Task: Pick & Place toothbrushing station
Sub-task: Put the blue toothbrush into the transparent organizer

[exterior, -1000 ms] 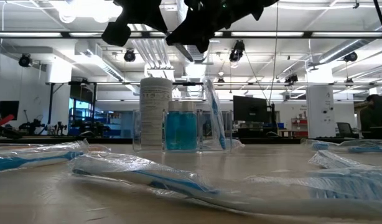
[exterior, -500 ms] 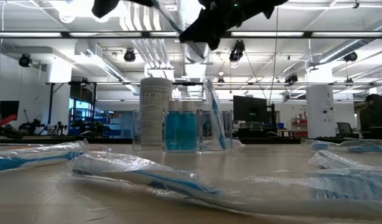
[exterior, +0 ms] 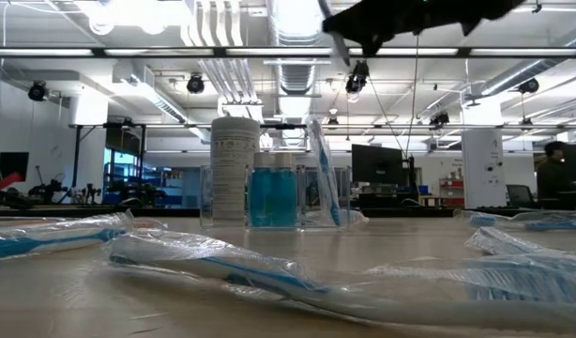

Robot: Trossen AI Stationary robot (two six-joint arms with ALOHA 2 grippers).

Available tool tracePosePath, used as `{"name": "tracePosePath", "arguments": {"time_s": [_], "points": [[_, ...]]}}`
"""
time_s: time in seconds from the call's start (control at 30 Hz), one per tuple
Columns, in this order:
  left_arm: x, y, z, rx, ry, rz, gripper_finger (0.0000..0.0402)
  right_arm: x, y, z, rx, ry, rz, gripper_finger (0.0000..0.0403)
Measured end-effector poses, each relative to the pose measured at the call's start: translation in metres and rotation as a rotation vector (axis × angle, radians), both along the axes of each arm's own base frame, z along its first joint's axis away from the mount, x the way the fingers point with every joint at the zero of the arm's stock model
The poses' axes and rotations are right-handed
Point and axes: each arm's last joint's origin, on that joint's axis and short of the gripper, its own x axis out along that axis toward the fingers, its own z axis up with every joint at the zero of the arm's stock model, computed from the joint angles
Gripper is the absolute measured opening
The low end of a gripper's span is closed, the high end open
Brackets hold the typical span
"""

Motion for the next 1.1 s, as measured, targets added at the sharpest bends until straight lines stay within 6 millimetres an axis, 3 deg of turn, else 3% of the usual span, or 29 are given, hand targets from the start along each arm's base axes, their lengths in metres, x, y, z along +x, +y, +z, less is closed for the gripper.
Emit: {"name": "tracePosePath", "arguments": {"time_s": [0.2, 0.33, 0.5, 0.67, 0.87, 1.1], "points": [[0.007, 0.021, -0.037, -0.239, -0.359, 0.054, 0.0070, -0.017, 0.007, -0.020, 0.004, -0.120, 0.012, 0.0022], [0.018, 0.039, -0.051, -0.361, -0.378, 0.027, 0.0067, -0.015, 0.013, -0.028, -0.003, -0.143, 0.033, 0.0022], [0.038, 0.048, -0.059, -0.392, -0.390, 0.006, 0.0080, -0.002, 0.021, -0.040, -0.029, -0.149, 0.026, 0.0022], [0.063, 0.045, -0.048, -0.357, -0.372, -0.080, 0.0117, 0.011, 0.025, -0.049, -0.052, -0.170, -0.004, 0.0022], [0.092, 0.045, -0.033, -0.340, -0.346, -0.061, 0.0181, 0.025, 0.027, -0.054, -0.052, -0.169, 0.005, 0.0022], [0.109, 0.045, -0.024, -0.326, -0.296, -0.032, 0.0217, 0.032, 0.031, -0.052, -0.061, -0.174, 0.020, 0.0022]]}}
